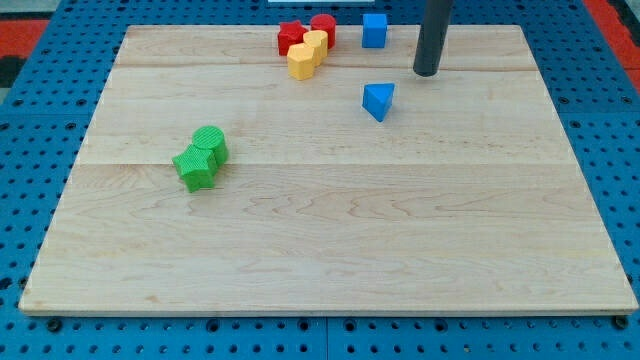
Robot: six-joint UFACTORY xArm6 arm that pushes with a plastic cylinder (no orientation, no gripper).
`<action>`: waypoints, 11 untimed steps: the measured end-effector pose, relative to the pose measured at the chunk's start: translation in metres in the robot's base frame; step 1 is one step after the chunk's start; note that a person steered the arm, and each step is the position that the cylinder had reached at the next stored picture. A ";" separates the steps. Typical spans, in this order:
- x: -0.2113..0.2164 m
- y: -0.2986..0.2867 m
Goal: Push the blue cube into the red circle
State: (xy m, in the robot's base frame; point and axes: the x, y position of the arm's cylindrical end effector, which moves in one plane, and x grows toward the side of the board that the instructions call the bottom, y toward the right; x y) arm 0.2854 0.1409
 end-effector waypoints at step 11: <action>-0.080 -0.135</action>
